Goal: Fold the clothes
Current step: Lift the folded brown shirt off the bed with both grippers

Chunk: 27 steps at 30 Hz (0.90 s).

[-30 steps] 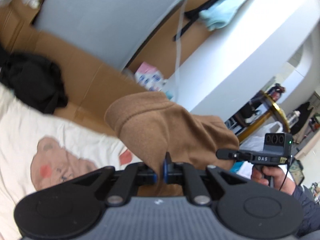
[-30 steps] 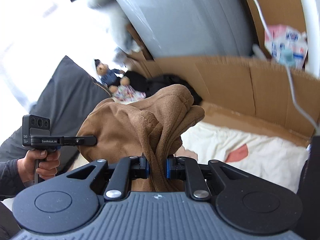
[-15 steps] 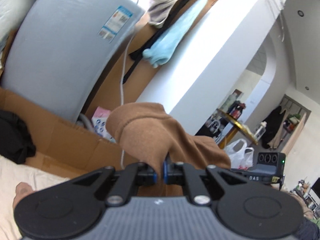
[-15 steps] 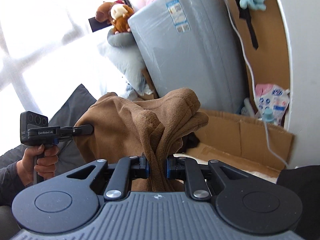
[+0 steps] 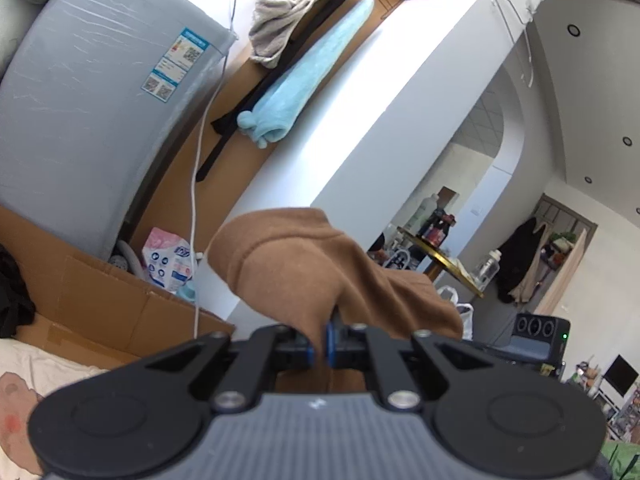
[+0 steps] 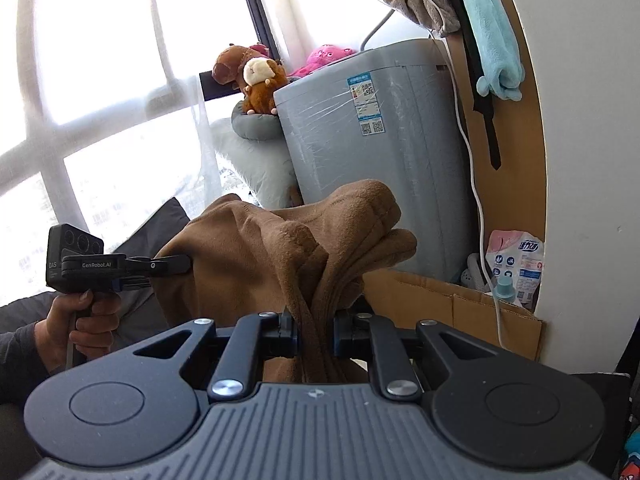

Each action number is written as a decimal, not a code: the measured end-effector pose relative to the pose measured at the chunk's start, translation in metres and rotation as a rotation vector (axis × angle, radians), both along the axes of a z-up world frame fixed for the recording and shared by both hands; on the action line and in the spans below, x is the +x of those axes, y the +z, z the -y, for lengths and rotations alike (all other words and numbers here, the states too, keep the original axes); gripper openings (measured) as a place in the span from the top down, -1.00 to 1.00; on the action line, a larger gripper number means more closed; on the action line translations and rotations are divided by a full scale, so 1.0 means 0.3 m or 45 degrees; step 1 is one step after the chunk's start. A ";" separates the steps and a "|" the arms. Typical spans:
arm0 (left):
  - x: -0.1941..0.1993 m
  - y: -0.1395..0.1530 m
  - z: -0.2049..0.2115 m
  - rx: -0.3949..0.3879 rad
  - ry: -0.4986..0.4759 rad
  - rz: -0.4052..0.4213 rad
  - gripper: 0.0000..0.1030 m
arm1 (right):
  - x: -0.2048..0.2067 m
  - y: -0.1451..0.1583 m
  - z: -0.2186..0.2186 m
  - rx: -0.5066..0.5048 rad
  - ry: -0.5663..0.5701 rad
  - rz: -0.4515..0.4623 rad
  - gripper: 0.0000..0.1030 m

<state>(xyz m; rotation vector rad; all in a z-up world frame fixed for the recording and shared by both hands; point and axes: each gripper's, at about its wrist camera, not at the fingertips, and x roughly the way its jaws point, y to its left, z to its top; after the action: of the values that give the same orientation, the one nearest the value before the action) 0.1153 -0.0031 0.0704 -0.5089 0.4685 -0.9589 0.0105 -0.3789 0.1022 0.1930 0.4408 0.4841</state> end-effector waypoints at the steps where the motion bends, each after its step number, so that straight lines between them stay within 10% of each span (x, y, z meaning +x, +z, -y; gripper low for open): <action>1: 0.001 0.000 0.015 -0.002 -0.008 0.000 0.88 | -0.014 -0.001 0.015 -0.001 -0.011 0.005 0.70; 27: 0.010 -0.114 0.534 0.113 -0.241 0.021 0.88 | -0.213 -0.136 0.384 -0.046 -0.343 -0.031 0.70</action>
<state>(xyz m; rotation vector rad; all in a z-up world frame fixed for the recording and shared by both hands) 0.1184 -0.1632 0.0363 -0.3804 0.5491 -1.1178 -0.0535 -0.4942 0.0614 0.2197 0.4395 0.2095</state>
